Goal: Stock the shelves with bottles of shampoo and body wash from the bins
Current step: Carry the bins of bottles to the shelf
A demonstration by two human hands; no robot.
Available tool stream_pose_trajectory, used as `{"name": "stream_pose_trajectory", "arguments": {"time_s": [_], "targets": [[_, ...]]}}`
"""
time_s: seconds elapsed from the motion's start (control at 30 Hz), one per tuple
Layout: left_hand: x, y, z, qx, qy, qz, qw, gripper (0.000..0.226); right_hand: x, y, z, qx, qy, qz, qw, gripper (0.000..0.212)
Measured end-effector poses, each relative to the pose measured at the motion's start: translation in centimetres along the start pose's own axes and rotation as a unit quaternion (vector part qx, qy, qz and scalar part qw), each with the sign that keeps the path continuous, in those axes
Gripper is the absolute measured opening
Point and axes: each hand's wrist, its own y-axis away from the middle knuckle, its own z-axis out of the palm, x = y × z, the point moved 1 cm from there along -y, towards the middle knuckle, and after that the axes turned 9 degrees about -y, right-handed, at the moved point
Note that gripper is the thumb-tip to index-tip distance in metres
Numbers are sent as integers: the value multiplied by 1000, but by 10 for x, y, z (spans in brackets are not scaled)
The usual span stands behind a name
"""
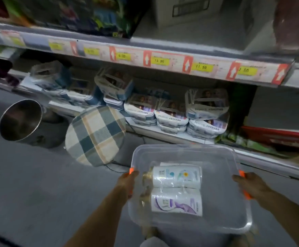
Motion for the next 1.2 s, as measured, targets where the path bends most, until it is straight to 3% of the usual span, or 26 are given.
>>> {"name": "stream_pose_trajectory", "arguments": {"time_s": [0.27,0.57,0.7,0.93,1.1,1.2], "targets": [[-1,-138,37,-1,-61,21,998,29,63,-117,70,11,-68,38,997,20],[2,-239,82,15,-102,32,994,33,94,-195,114,34,-98,43,994,21],[-1,-259,93,19,-122,38,992,30,101,-210,124,43,-92,44,994,21],[-1,-280,104,31,-140,11,990,47,102,-219,131,36,-90,66,993,29],[4,-266,114,15,-146,9,989,34,98,-217,131,26,-72,76,994,27],[10,-249,113,49,-143,2,989,48,92,-210,126,43,-65,67,995,45]]}}
